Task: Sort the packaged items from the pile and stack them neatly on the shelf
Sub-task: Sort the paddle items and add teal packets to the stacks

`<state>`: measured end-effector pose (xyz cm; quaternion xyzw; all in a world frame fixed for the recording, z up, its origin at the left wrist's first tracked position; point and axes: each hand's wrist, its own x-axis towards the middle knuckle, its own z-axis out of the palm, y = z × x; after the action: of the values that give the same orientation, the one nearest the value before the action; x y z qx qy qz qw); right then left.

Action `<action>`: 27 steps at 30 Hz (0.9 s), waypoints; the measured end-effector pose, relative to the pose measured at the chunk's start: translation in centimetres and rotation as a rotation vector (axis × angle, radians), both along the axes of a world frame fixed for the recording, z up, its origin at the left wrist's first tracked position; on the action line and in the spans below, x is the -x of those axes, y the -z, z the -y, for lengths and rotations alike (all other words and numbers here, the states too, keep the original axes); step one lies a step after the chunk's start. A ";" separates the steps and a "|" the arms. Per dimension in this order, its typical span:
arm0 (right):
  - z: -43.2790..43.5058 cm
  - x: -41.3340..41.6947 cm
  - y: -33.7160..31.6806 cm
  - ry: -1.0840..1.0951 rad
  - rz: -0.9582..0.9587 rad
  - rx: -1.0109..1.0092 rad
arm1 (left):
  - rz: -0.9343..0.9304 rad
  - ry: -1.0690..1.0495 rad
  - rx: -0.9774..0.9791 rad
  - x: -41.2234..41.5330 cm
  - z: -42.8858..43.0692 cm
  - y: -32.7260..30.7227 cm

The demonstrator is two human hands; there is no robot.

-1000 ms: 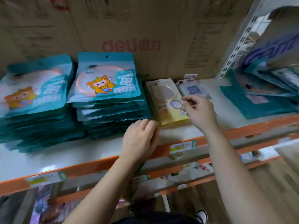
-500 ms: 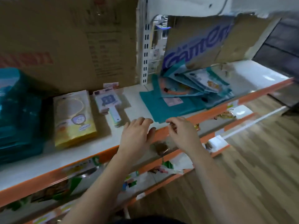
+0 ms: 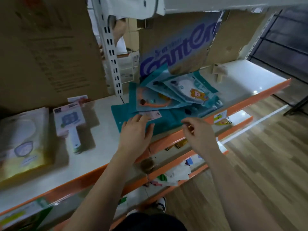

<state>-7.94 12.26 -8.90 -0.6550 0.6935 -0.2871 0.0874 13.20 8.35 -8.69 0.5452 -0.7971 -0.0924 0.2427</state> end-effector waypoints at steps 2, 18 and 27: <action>1.7 1.9 -0.6 0.013 -0.003 0.035 | -0.028 0.024 0.071 1.6 2.0 0.1; 13.9 12.9 -1.0 -0.027 0.065 0.031 | -0.004 -0.100 0.105 9.5 10.3 -0.1; 18.5 18.1 1.5 -0.121 -0.131 -0.204 | -0.011 -0.352 0.058 14.3 8.1 0.9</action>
<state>-26.00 -6.27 -10.45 -0.7006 0.6827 -0.1657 0.1252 -1.12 0.24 -9.54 0.6683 -0.6906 -0.0282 0.2750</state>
